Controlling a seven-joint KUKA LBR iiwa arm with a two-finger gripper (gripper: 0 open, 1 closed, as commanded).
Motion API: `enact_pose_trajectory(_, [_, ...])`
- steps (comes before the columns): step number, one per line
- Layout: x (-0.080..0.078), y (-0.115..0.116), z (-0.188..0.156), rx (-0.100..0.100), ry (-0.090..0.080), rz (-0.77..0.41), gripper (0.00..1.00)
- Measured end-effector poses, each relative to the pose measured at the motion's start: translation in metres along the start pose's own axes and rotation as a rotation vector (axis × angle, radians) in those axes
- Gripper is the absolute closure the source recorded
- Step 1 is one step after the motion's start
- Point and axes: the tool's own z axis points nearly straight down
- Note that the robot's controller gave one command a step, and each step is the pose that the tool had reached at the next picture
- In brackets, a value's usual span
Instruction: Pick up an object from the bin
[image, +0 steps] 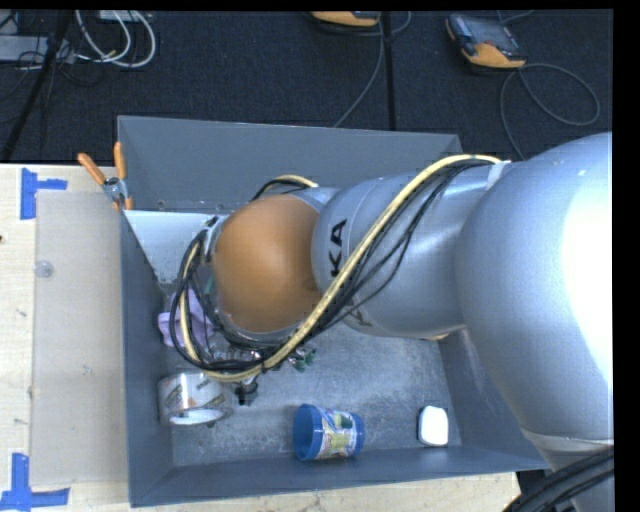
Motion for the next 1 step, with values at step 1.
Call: enact_pose_trajectory(1, [-0.0012,0.0039,-0.0183,-0.006,-0.005,-0.002,1.00])
